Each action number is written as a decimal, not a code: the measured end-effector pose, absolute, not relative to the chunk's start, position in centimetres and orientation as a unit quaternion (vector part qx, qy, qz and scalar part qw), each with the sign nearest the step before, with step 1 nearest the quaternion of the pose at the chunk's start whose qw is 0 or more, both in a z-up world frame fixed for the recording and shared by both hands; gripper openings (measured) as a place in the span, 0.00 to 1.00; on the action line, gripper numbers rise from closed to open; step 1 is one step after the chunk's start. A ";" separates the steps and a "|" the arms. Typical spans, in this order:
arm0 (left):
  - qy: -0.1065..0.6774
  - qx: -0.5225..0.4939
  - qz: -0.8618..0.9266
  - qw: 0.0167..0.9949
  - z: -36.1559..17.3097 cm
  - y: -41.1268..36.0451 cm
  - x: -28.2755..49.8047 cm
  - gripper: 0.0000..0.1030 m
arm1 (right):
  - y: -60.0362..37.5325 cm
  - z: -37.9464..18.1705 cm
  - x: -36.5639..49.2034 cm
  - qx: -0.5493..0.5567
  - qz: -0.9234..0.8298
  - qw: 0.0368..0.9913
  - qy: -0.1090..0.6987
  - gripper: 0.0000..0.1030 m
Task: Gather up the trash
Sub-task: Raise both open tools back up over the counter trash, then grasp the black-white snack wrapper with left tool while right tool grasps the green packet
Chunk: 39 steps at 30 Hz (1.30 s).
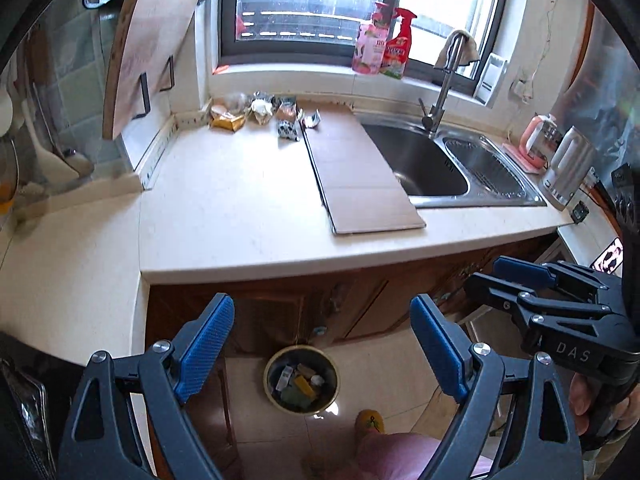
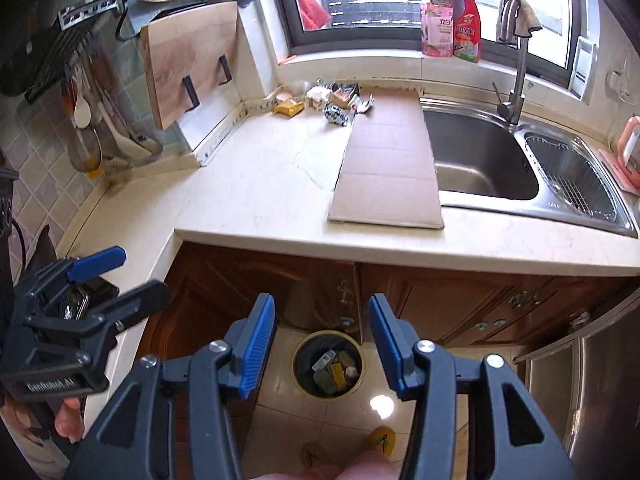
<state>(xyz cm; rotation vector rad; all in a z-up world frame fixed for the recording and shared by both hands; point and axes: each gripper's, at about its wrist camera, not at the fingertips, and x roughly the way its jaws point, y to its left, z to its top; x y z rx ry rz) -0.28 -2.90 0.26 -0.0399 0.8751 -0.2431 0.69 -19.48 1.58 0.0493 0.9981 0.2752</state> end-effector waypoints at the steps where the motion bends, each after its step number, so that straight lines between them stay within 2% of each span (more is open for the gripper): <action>1: 0.421 -0.021 -0.118 0.899 0.7 -2.9 0.3 0.86 | -19.6 1.8 1.2 0.025 0.132 0.869 0.476 0.48; 9: 0.404 -0.021 -0.091 0.910 4.2 -3.6 7.3 0.86 | -21.2 4.1 8.5 0.040 0.157 0.874 0.459 0.48; 11: 0.402 -0.024 -0.084 0.912 4.7 -3.8 9.6 0.86 | -21.8 4.7 11.3 0.041 0.167 0.874 0.454 0.49; 14: 0.404 -0.024 -0.074 0.911 5.5 -4.5 14.2 0.86 | -22.6 5.2 16.2 0.044 0.179 0.872 0.453 0.55; 20: 0.423 -0.015 -0.065 0.904 5.2 -6.8 24.3 0.86 | -24.9 4.3 27.4 0.082 0.191 0.852 0.481 0.57; 24: 0.441 -0.008 -0.048 0.896 3.1 -7.8 31.1 0.86 | -25.4 2.0 34.3 0.093 0.189 0.838 0.503 0.62; 32: 0.496 -0.015 -0.035 0.868 -4.3 -7.2 42.8 0.86 | -25.0 -3.8 44.6 0.127 0.177 0.813 0.540 0.63; 39: 0.533 -0.027 -0.046 0.844 -10.1 -7.3 49.2 0.85 | -24.7 -8.2 49.6 0.157 0.161 0.793 0.566 0.63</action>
